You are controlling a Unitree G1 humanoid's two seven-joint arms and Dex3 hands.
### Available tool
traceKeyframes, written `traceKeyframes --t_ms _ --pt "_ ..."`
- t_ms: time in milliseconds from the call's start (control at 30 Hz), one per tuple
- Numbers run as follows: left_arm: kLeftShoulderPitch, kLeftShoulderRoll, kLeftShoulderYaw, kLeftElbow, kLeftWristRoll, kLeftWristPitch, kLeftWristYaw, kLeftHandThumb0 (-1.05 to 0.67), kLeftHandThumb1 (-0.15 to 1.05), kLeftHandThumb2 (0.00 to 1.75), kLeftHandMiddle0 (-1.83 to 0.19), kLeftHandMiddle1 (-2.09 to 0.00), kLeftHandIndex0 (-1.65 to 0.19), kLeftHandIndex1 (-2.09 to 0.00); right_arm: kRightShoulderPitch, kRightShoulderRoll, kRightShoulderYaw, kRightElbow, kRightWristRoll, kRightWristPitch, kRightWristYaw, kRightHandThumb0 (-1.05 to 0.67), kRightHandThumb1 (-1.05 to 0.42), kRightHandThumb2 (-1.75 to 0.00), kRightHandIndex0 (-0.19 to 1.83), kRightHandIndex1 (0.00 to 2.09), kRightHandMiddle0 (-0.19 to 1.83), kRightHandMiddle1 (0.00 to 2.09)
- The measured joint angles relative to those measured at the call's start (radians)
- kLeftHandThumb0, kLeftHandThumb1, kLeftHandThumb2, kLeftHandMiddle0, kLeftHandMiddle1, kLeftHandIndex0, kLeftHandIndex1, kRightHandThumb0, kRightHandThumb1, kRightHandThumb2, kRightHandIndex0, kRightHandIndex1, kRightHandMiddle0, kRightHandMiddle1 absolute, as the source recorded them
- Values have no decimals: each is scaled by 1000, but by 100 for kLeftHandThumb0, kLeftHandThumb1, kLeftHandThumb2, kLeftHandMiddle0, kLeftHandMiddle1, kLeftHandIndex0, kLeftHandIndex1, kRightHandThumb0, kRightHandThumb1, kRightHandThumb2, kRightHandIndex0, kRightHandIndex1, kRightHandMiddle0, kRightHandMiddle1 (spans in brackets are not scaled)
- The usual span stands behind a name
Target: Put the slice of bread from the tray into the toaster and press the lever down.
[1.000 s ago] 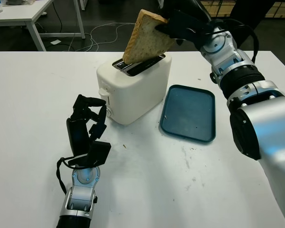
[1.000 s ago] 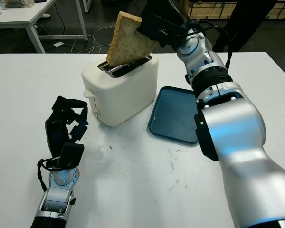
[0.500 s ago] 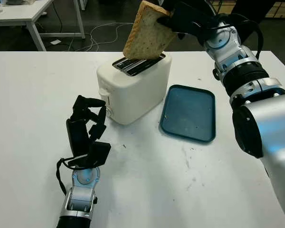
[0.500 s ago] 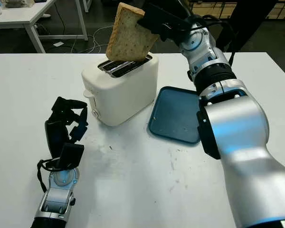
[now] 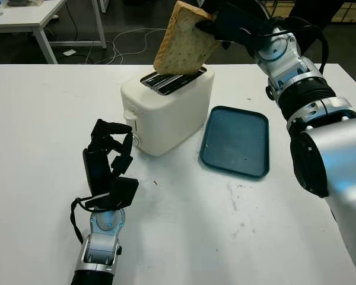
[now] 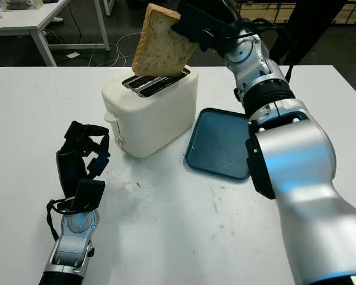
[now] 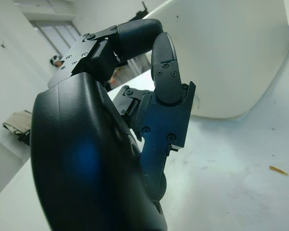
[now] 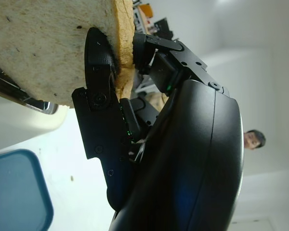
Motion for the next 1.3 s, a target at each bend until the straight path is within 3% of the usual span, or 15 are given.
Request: traceKeyframes --t_ms 967,1300 --pt "2 -2 1 -6 0 -3 0 -48 92 40 -74 -175 -57 -158 14 24 96 5 -101 45 -43 -43 -92 -38 99 175 74 175" --pt "2 -2 1 -6 -1 -3 0 -48 92 39 -74 -175 -57 -157 14 -13 176 5 -191 -26 -133 -46 -92 -38 100 175 74 175"
